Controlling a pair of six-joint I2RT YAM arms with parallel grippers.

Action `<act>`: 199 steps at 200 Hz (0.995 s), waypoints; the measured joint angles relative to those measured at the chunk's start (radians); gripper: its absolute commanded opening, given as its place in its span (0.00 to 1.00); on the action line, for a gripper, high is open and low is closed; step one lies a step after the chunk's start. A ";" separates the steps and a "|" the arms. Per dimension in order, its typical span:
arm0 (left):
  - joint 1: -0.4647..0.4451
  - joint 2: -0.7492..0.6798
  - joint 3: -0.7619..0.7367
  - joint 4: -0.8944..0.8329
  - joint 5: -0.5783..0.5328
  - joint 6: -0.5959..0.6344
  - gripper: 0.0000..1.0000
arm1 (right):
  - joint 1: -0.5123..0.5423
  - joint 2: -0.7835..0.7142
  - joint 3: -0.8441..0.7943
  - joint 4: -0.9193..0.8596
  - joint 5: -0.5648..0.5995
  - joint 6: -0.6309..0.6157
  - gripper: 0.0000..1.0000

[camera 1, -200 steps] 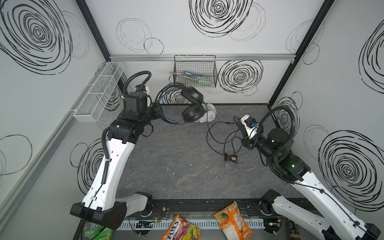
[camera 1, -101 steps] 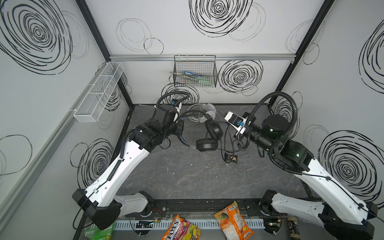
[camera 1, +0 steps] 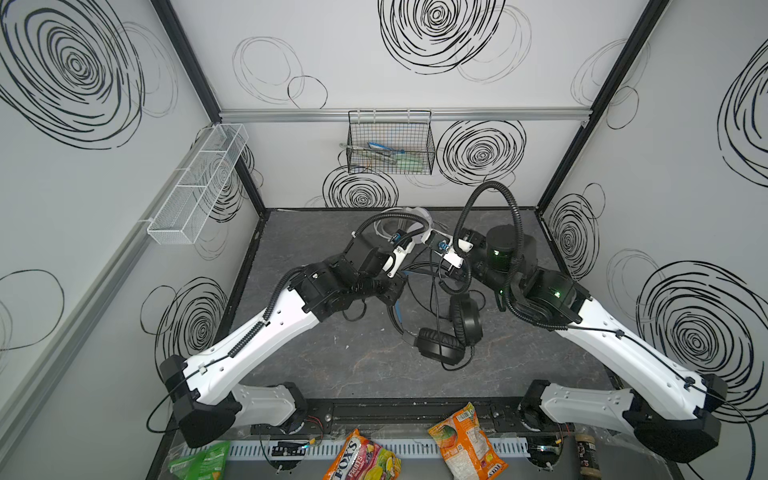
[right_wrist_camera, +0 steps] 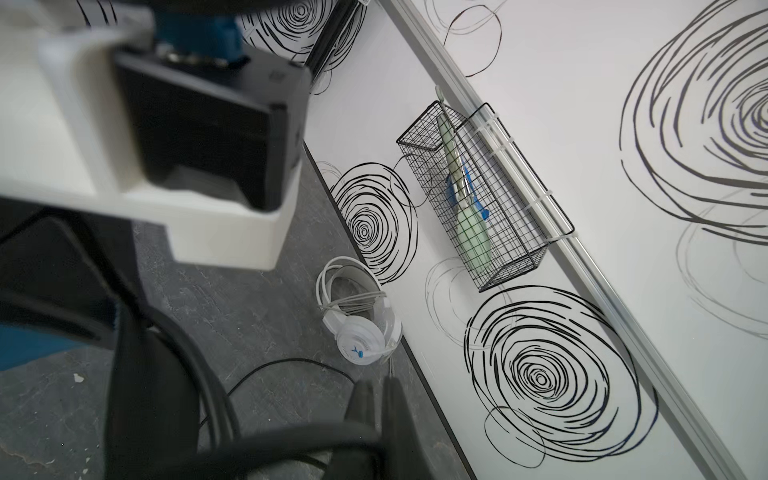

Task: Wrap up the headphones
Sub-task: 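Lower the black headset with the left while the right lifts the cable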

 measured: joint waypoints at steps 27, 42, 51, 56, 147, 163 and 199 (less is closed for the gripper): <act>-0.020 -0.007 -0.011 0.034 0.056 -0.022 0.00 | -0.038 0.000 -0.011 0.003 0.011 0.029 0.00; -0.024 -0.018 -0.019 0.043 0.082 -0.034 0.00 | -0.062 0.003 -0.024 0.003 0.019 0.045 0.00; -0.025 -0.023 -0.021 0.043 0.094 -0.039 0.00 | -0.075 0.006 -0.030 0.001 0.022 0.057 0.00; -0.025 -0.027 -0.021 0.043 0.102 -0.043 0.00 | -0.082 0.008 -0.031 0.001 0.023 0.064 0.00; -0.026 -0.095 -0.021 0.080 0.168 -0.106 0.00 | -0.133 0.021 -0.032 0.002 0.052 0.151 0.00; -0.024 -0.103 -0.021 0.095 0.188 -0.126 0.00 | -0.137 0.021 -0.032 0.003 0.051 0.164 0.01; -0.004 -0.108 -0.013 0.127 0.239 -0.166 0.00 | -0.154 0.021 -0.032 0.009 0.037 0.190 0.05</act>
